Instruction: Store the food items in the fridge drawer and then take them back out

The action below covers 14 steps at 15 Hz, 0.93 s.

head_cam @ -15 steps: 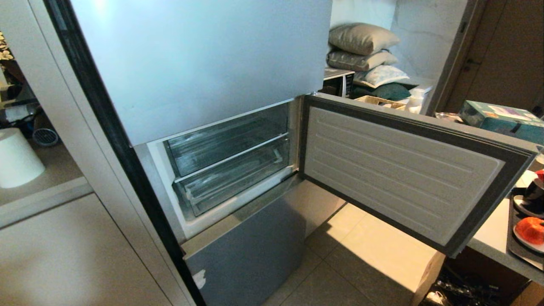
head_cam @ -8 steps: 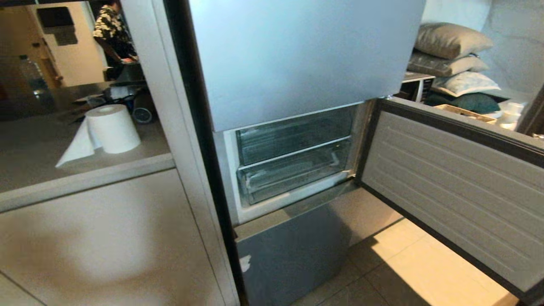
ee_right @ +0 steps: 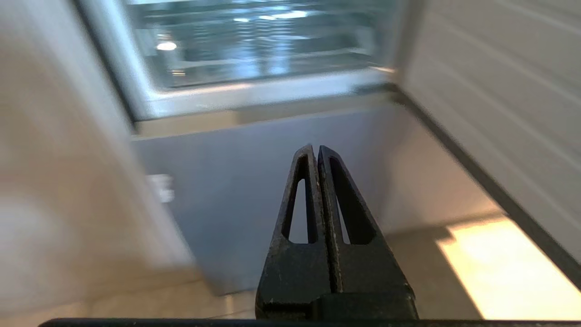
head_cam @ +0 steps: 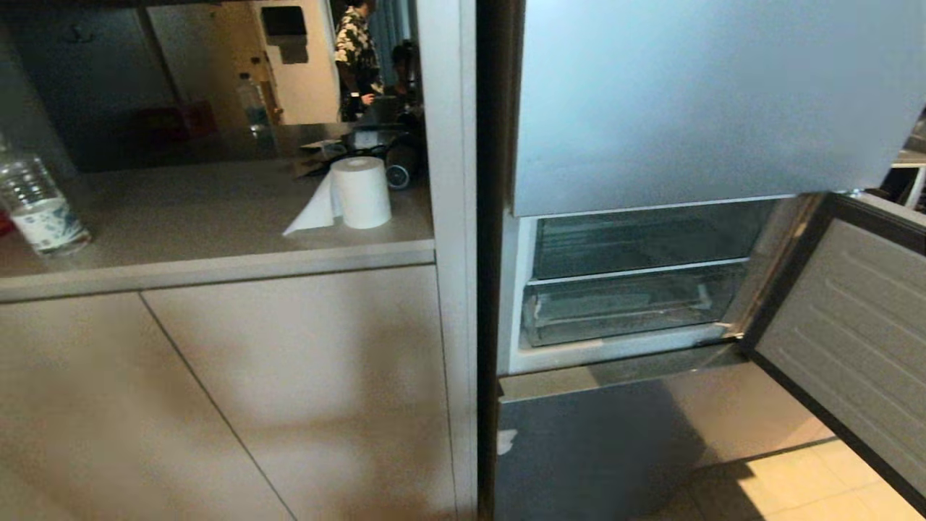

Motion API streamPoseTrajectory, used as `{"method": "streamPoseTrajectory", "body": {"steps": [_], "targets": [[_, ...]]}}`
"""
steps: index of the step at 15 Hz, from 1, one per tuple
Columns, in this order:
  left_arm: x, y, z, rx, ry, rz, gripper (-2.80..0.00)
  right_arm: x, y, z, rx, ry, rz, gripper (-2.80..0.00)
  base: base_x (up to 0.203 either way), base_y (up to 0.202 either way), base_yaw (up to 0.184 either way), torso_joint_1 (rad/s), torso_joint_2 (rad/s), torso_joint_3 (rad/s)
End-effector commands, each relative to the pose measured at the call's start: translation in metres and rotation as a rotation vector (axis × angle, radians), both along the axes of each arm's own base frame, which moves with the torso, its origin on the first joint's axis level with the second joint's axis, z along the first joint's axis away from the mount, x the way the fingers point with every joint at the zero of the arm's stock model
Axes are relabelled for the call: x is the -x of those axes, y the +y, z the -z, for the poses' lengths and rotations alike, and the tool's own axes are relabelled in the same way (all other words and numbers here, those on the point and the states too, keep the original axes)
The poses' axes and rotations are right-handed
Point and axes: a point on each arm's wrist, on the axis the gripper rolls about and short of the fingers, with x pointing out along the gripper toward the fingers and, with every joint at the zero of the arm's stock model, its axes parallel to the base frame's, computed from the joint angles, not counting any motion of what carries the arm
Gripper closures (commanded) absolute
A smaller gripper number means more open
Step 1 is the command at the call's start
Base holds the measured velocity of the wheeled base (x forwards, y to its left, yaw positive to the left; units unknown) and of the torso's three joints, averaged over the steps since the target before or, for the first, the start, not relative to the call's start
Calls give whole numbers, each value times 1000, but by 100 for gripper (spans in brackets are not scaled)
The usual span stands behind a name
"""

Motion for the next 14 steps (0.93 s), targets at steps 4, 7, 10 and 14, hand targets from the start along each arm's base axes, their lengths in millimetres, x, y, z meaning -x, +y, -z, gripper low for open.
{"method": "streamPoseTrajectory", "body": {"steps": [4,7,10,14], "targets": [[0,0,0,2,-2,-1,0,-2,0,0,10,24,-6,0,1,-6,159,3,5,3],[0,0,0,0,-2,0,0,-16,0,-4,25,202,-16,0,1,-1,31,1,2,0],[0,0,0,2,-2,-1,0,-40,2,-13,28,360,-103,0,0,0,0,0,0,0],[0,0,0,0,-2,0,0,-97,5,-20,-9,581,-218,0,0,0,0,0,0,0]]}}
